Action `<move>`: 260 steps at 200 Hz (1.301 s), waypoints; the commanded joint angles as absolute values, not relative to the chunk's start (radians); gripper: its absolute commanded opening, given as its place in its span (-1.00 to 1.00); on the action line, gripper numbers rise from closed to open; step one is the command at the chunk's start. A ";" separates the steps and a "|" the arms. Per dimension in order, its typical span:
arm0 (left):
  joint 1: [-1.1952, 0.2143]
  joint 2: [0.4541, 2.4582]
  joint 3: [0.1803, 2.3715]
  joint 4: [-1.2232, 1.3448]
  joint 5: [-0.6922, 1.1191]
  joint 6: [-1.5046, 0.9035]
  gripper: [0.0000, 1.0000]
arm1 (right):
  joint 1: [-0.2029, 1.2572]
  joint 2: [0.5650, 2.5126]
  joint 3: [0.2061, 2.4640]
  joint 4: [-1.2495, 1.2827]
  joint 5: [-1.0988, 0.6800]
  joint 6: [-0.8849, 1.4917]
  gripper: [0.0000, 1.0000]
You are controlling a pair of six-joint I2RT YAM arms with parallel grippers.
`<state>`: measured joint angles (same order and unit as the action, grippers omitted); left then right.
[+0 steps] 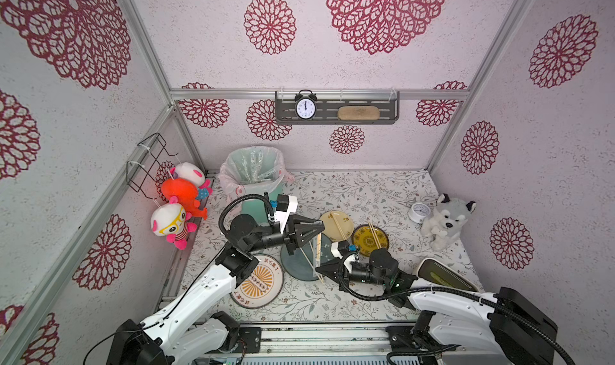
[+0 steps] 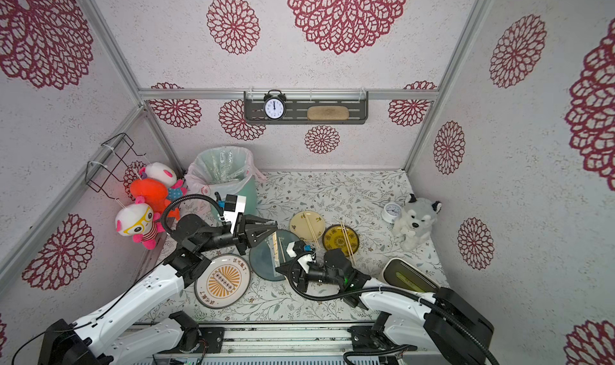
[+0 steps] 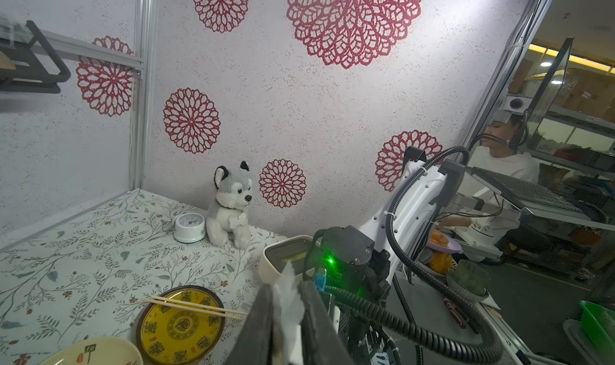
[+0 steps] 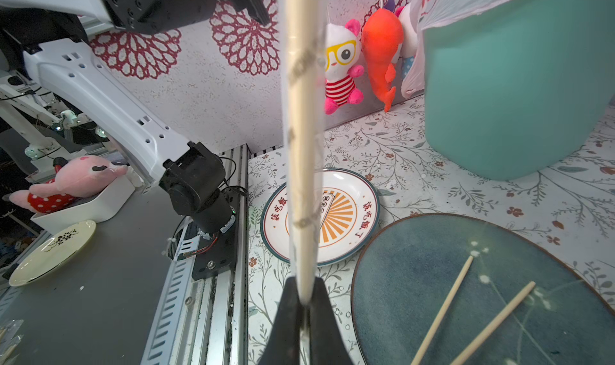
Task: Remove the packaging of disposable chopsticks
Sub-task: Remove the packet bag from the disposable chopsticks.
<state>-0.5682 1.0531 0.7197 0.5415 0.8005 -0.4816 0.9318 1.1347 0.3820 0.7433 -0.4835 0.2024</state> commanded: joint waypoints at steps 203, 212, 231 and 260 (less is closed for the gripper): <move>-0.585 1.054 0.621 0.579 0.750 -0.442 -0.05 | 0.926 1.117 0.459 0.744 -0.494 0.180 -1.00; -0.580 1.042 0.658 0.560 0.758 -0.442 -0.04 | 0.928 1.129 0.448 0.747 -0.482 0.184 -1.00; -0.580 1.023 0.712 0.558 0.775 -0.445 -0.04 | 0.930 1.153 0.428 0.782 -0.471 0.192 -1.00; -0.579 1.025 0.761 0.529 0.767 -0.443 -0.29 | 0.930 1.162 0.424 0.802 -0.480 0.194 -1.00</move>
<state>-0.5831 1.0164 0.7338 0.6033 0.7525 -0.4595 0.9260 1.1690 0.4175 0.7071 -0.4732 0.1795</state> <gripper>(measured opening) 0.403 0.071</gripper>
